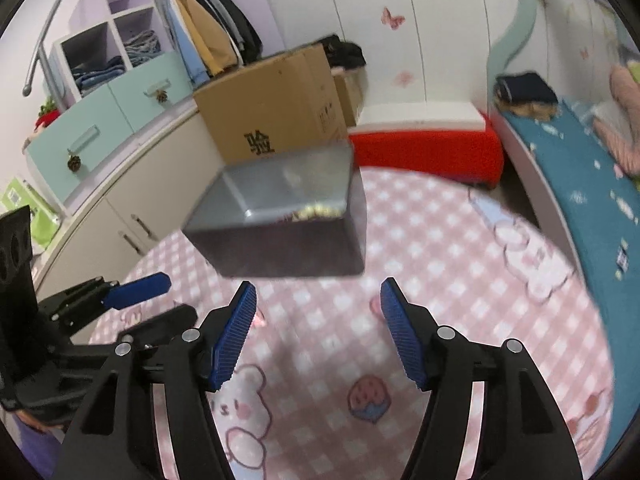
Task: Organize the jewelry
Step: 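Withdraw both tools back over the last pink charm cluster and pearl earring, then grasp the pink charm cluster with the left gripper while the right gripper grasps the pearl earring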
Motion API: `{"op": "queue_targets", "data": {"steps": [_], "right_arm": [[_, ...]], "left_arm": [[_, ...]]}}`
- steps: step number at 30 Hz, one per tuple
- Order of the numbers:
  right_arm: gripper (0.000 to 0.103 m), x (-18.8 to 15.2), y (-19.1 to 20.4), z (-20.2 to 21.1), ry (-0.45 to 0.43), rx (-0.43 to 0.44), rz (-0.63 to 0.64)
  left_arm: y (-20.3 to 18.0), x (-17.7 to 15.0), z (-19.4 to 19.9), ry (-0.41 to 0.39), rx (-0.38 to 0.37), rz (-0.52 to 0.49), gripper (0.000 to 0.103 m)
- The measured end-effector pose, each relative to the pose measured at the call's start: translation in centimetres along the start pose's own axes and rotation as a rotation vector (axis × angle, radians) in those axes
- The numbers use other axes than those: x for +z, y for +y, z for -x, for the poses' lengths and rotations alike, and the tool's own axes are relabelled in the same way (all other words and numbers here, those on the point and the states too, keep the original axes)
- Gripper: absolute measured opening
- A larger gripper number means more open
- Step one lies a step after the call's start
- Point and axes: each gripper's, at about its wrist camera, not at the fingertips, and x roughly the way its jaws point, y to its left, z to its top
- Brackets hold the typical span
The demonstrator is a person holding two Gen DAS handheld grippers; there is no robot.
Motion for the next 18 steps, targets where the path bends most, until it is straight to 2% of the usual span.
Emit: {"op": "queue_targets", "data": {"steps": [8,10,14,17,18], "right_arm": [[0.063,-1.4,-1.1,-1.7,0.041,-0.002,-0.025],[0.063,-1.6,-1.3,-2.0,0.053,0.003,-0.029],[0.063,-1.7,-1.4,-2.2,0.059,0.01,-0.034],[0.063,-1.8,-1.2,-2.4,0.065,0.012,-0.033],[0.063,-1.8,-1.1,-2.5,0.068,0.012,-0.031]], "left_arm": [[-0.7,-1.1,-2.5,0.053,0.002,-0.01,0.048],[-0.7,-1.2,-2.9,0.061,0.001,-0.011,0.039],[-0.3,-1.2,-3.5,0.079,-0.008,0.0,0.036],[-0.3,-1.1,-3.6,0.079,-0.017,0.003,0.03],[-0.3,-1.0,-3.6,0.08,-0.009,-0.002,0.025]]}}
